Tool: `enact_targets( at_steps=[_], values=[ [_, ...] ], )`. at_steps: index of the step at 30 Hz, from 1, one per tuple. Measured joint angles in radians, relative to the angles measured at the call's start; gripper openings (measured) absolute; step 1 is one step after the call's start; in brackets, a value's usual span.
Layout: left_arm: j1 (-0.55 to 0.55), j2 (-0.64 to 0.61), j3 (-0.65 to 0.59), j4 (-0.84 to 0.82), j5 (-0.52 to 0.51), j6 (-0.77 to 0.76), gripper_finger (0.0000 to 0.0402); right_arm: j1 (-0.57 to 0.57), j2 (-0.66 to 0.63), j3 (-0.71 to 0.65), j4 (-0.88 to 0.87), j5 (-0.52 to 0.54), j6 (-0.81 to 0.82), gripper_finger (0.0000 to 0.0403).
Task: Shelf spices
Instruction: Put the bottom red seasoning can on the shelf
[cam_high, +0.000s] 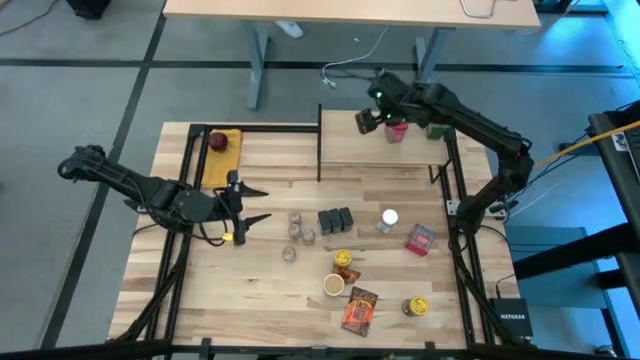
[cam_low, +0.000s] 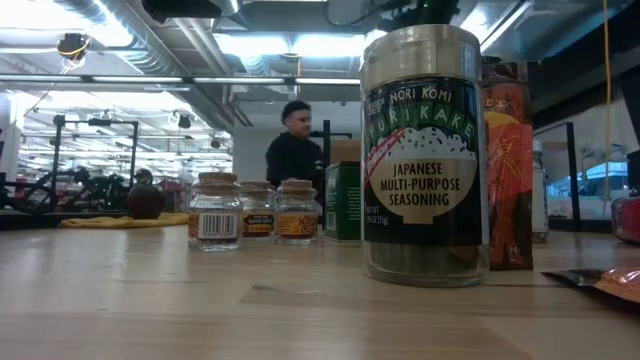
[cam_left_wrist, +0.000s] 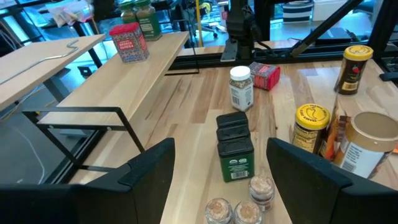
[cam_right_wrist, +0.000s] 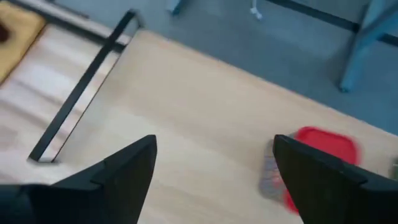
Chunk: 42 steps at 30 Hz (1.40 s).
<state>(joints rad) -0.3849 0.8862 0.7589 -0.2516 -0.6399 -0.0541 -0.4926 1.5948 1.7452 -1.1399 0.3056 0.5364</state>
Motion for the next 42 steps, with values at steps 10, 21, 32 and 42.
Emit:
enact_targets(
  at_steps=[10,21,32,42],
  values=[
    [0.002,0.0,0.0,0.0,0.0,-0.009,0.0249,0.169,0.015,-0.23,0.184,0.195,0.067,0.0327],
    [0.002,0.0,0.0,0.0,0.0,-0.005,0.0249,0.217,0.016,-0.541,0.557,0.464,0.166,0.0327],
    [0.002,0.0,0.0,0.0,0.0,0.001,0.0249,0.197,0.015,-0.6,0.63,0.629,0.166,0.0327],
    [0.001,0.0,0.0,0.0,0.0,0.001,0.0249,0.153,0.015,-0.66,0.661,0.676,0.198,0.0327]
  ],
)
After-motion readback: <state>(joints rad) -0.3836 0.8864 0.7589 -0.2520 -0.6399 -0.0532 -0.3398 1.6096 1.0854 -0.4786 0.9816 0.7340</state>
